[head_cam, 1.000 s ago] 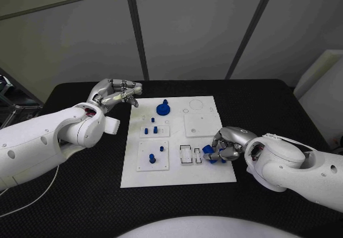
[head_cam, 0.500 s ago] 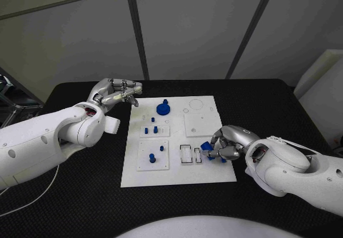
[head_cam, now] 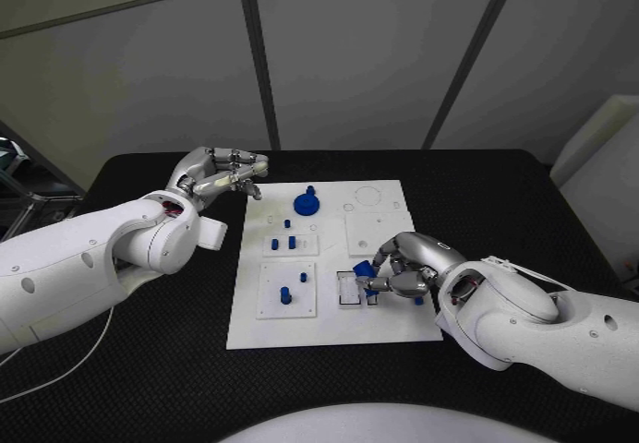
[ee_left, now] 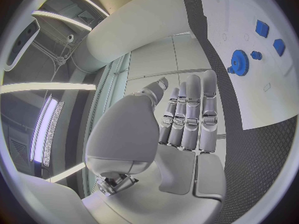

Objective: Assemble the parts on the task board

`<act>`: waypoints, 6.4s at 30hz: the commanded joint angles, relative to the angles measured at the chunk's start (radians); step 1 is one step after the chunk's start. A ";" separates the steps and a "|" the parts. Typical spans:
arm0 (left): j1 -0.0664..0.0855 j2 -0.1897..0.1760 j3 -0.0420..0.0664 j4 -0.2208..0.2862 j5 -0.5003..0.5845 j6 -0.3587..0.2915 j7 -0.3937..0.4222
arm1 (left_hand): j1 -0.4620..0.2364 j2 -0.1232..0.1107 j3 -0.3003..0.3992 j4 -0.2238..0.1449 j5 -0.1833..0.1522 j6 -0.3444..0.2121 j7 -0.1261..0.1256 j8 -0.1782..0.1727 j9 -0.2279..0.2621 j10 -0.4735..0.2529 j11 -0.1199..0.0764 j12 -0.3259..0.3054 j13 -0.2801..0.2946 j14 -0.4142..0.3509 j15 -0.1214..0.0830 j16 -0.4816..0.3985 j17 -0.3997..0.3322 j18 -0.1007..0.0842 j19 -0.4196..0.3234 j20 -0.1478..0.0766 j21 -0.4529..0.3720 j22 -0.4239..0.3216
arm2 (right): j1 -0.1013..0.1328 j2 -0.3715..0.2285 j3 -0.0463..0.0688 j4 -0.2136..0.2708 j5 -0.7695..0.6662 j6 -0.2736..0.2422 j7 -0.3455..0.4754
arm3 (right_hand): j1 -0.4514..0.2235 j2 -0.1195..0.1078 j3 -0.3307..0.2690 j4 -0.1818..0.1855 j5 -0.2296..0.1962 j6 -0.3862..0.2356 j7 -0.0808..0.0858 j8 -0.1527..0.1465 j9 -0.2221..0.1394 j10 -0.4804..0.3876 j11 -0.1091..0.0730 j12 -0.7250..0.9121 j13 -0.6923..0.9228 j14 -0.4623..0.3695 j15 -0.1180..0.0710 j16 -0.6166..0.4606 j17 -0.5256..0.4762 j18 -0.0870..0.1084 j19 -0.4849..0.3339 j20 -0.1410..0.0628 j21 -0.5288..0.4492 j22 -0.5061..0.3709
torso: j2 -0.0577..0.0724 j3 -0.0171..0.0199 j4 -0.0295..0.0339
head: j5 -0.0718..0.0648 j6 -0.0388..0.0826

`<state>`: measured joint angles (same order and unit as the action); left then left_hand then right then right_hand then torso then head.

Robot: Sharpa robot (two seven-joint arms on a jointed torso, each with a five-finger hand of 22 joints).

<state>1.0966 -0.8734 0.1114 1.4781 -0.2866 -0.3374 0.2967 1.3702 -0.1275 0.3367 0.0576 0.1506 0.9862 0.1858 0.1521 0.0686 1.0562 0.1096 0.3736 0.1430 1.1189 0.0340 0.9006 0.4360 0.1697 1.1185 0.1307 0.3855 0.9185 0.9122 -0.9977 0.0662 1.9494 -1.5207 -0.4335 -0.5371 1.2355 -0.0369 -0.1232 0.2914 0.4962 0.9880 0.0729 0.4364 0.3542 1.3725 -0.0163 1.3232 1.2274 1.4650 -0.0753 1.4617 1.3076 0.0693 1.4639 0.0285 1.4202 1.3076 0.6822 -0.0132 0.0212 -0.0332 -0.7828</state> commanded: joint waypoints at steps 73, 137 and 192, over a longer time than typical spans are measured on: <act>0.001 -0.004 0.000 0.005 0.001 0.027 -0.006 | 0.009 0.007 0.002 -0.004 0.002 -0.010 0.002 -0.006 0.001 -0.011 0.003 -0.006 -0.002 -0.009 0.003 -0.003 -0.003 0.011 0.000 0.006 -0.009 -0.003 | 0.002 0.036 0.001 -0.033 -0.040 0.019 0.050 | 0.059 0.002 0.009 -0.068 -0.331 0.037 -0.039 0.072 0.103 0.031 -0.022 -0.029 0.034 0.068 -0.026 -0.005 0.063 -0.015 0.008 -0.020 0.002 0.007 | 0.001 0.0027 -0.0034 | 0.012 -0.006; -0.001 -0.009 0.000 0.003 0.001 0.032 -0.005 | 0.009 0.008 0.002 -0.003 0.002 -0.012 0.003 -0.006 0.001 -0.012 0.004 -0.005 -0.002 -0.011 0.004 -0.003 -0.003 0.011 -0.001 0.006 -0.010 -0.004 | -0.023 -0.131 0.000 -0.039 -0.126 0.276 -0.032 | 0.181 0.015 -0.041 -0.061 -0.180 0.074 -0.016 -0.108 0.033 0.008 -0.003 -0.090 0.003 0.063 -0.009 -0.029 0.040 -0.010 -0.002 -0.003 -0.022 -0.019 | 0.001 0.0006 -0.0021 | -0.042 -0.013; -0.001 -0.007 0.000 0.008 0.001 0.031 -0.007 | 0.009 0.008 0.001 -0.003 0.002 -0.013 0.003 -0.007 0.001 -0.014 0.004 -0.006 -0.002 -0.012 0.004 -0.003 -0.004 0.011 -0.002 0.006 -0.011 -0.004 | -0.022 -0.016 0.003 0.004 0.235 -0.063 -0.070 | 0.151 -0.011 0.229 -0.042 -0.132 0.100 -0.023 -0.148 0.043 0.024 -0.009 -0.097 0.015 0.071 -0.016 -0.010 0.077 -0.012 0.009 -0.012 -0.020 -0.007 | 0.002 -0.0003 -0.0015 | -0.020 -0.012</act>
<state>1.0943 -0.8815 0.1109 1.4842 -0.2866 -0.3154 0.2868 1.3742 -0.1235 0.3367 0.0576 0.1506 0.9827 0.1893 0.1521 0.0686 1.0491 0.1167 0.3736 0.1424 1.1152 0.0377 0.9005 0.4334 0.1696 1.1185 0.1307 0.3777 0.9156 0.8884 -1.0163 0.0686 1.9567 -1.3078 -0.4916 -0.6175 1.3949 -0.0485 0.1061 0.2436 0.3599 1.0792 0.0538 0.2830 0.3742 1.3885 -0.0250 1.2279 1.2415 1.4689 -0.0860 1.4471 1.3076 0.0697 1.4637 0.0215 1.4008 1.2992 0.6840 -0.0131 0.0201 -0.0540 -0.7941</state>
